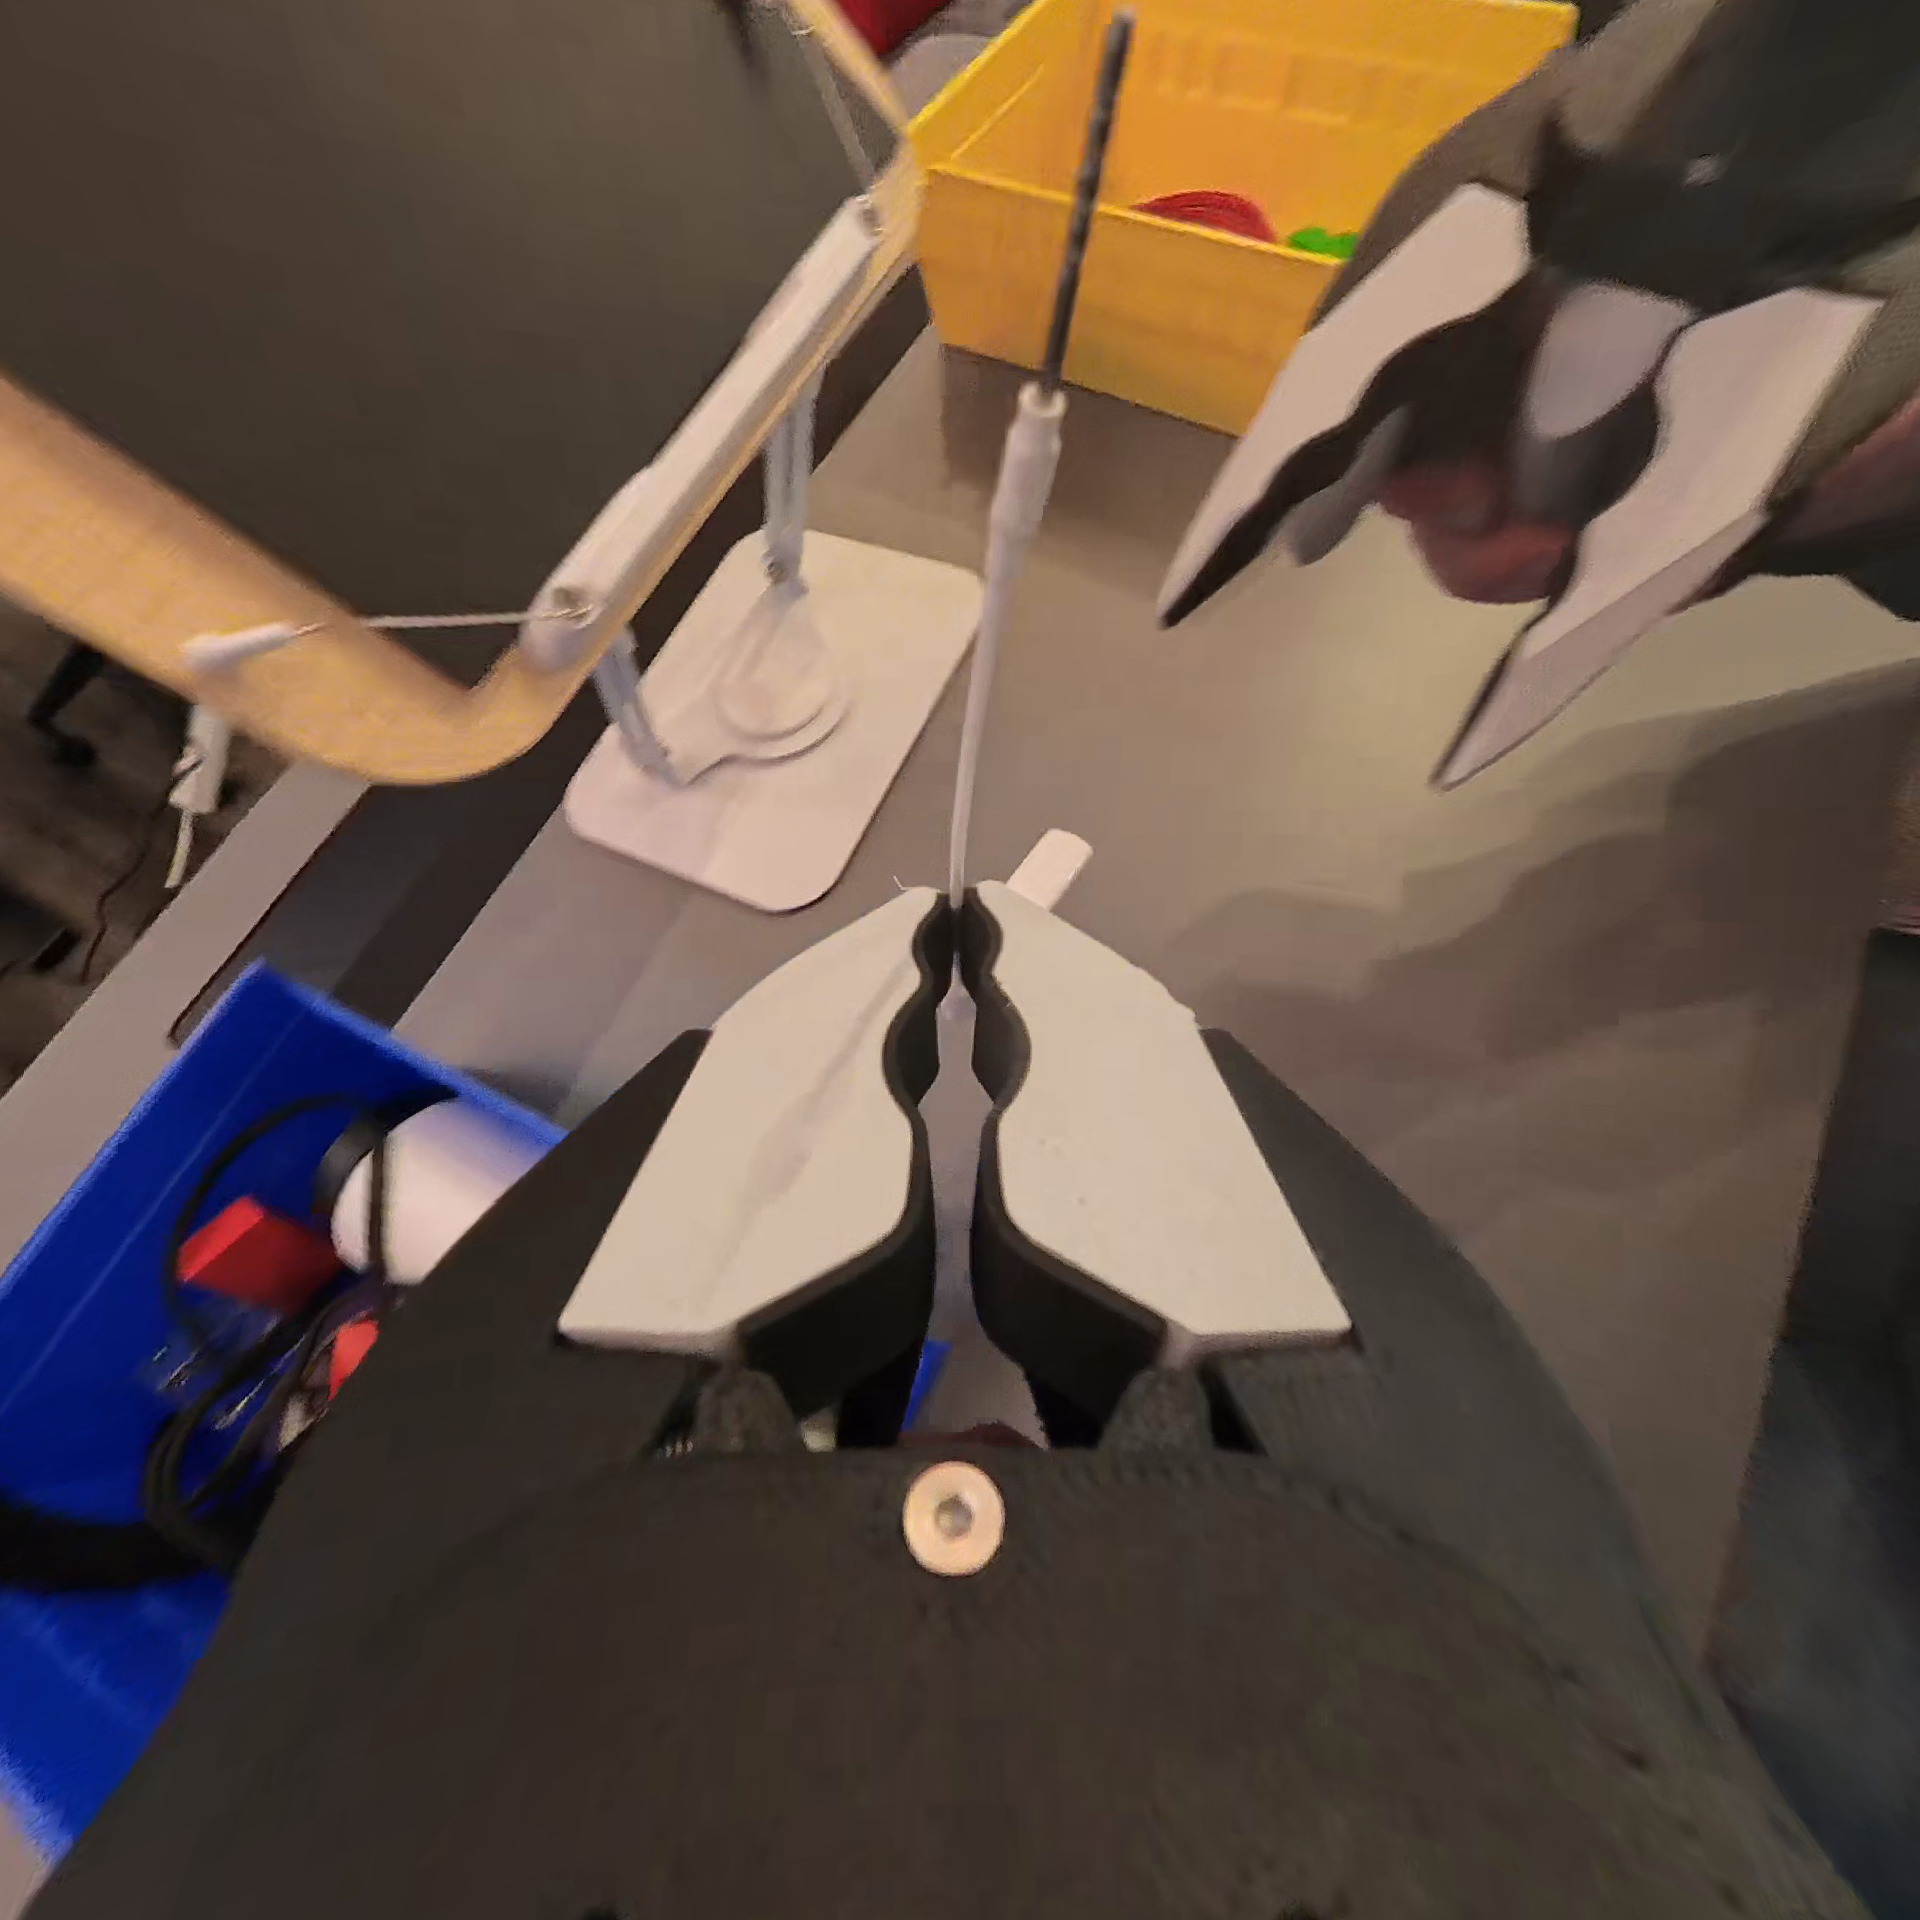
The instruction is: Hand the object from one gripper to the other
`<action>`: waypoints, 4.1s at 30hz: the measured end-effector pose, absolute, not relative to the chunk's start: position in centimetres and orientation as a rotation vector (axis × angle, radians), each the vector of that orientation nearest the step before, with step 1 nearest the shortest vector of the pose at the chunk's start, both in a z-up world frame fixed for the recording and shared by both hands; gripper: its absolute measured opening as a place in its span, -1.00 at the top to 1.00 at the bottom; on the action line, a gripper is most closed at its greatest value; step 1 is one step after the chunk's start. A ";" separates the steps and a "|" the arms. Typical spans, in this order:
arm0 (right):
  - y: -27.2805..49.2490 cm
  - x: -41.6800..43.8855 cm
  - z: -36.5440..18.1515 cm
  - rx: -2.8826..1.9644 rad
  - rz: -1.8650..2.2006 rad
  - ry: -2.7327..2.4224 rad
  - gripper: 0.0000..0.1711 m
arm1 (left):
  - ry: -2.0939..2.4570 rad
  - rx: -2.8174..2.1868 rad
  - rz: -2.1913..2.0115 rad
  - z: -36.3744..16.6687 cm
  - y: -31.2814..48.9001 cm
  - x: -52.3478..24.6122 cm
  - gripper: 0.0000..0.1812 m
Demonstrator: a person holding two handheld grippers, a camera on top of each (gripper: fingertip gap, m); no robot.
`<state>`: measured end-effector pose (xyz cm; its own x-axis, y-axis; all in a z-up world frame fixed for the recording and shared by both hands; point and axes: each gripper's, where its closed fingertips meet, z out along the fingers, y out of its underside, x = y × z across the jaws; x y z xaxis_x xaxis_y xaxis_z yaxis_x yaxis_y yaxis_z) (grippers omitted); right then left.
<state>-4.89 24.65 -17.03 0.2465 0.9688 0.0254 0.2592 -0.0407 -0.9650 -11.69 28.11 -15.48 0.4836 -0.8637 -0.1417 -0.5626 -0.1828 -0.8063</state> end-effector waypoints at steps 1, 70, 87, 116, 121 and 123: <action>24.8 -5.0 -17.1 -1.518 0.863 -1.220 0.28 | 1.216 -1.873 -0.440 -15.6 27.7 -10.7 0.99; 21.1 4.0 -14.2 -1.368 0.454 -1.519 0.64 | 1.651 -1.769 -0.391 -16.0 22.9 -0.2 0.88; 22.3 3.6 -17.4 -1.453 0.538 -1.590 1.00 | 1.741 -1.749 -0.359 -16.8 22.4 1.4 0.88; 22.3 4.4 -16.2 -1.421 0.772 -1.376 1.00 | 1.665 -1.730 -0.480 -16.2 22.6 2.1 0.87; 22.3 4.6 -15.8 -1.412 0.808 -1.333 1.00 | 1.623 -1.719 -0.526 -16.0 22.6 2.3 0.83; 22.4 4.8 -15.6 -1.409 0.828 -1.311 1.00 | 1.556 -1.708 -0.546 -15.8 22.9 2.3 0.66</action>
